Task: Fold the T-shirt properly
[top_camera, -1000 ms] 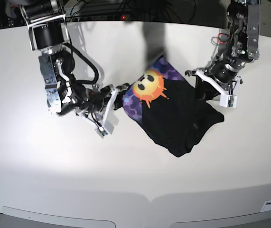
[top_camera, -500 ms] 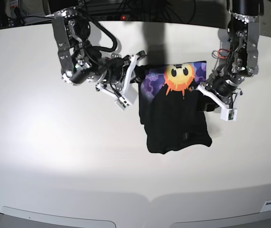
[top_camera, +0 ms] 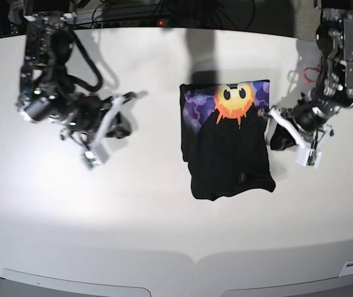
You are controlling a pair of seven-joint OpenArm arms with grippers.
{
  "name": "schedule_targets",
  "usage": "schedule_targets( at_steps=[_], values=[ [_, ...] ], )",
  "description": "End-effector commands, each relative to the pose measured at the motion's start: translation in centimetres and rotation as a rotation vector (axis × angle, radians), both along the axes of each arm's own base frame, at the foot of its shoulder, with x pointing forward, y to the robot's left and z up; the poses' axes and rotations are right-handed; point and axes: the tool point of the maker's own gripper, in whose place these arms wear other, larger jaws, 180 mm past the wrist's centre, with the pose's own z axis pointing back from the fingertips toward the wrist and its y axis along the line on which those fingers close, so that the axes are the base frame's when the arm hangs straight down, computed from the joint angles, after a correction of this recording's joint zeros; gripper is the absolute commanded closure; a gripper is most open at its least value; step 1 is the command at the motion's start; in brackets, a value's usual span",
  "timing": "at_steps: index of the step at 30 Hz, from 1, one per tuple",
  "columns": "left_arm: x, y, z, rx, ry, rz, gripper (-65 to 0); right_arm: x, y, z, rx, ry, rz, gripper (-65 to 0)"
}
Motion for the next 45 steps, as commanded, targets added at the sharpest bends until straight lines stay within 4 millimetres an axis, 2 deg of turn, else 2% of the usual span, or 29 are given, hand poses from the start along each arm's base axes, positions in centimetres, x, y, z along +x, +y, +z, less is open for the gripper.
schedule_targets(
  at_steps=[1,6,11,14,20,23,26,31,37,42,45],
  values=[
    [-0.3,-0.3,1.1,-0.008,-0.035,-0.012,0.0,0.1,-1.0,0.9,0.014,-0.022,-0.022,0.0],
    [-5.1,-1.3,0.8,-0.008,0.005,-0.035,0.0,-3.4,-6.7,-0.5,0.022,0.053,-0.164,0.0],
    [-9.7,-0.9,1.1,-0.024,0.035,0.046,0.0,-8.8,-11.1,-1.7,0.011,0.134,-0.306,0.0],
    [-12.9,-0.8,0.4,-0.018,0.097,0.051,0.0,-12.5,-12.8,-1.9,0.023,0.185,-0.383,0.0],
    [-19.2,2.1,-2.1,0.037,0.259,0.115,0.0,-20.5,-14.3,-3.2,0.064,0.324,-0.571,0.0],
    [-21.9,4.7,-2.5,0.109,0.287,0.158,0.0,-24.3,-13.1,-4.2,0.095,0.411,-0.647,0.0],
    [-24.0,6.6,-3.4,0.162,0.31,0.185,0.0,-27.0,-12.1,-5.7,0.098,0.484,-0.708,0.0],
    [-28.4,7.2,-8.8,0.105,0.441,0.141,0.0,-31.3,-12.9,-10.2,0.045,0.61,-0.806,0.0],
    [-32.1,9.6,-16.8,0.02,0.581,0.25,0.0,-35.5,-14.9,-15.7,-0.014,0.721,-0.792,0.0],
    [-33.7,11.5,-22.1,-0.017,0.66,0.404,0.0,-36.3,-15.8,-20.4,-0.027,0.851,-0.721,0.0],
    [-34.0,11.1,-24.1,-0.022,0.692,0.407,0.0,-35.9,-16.3,-22.9,-0.043,0.919,-0.682,0.0]
  ],
)
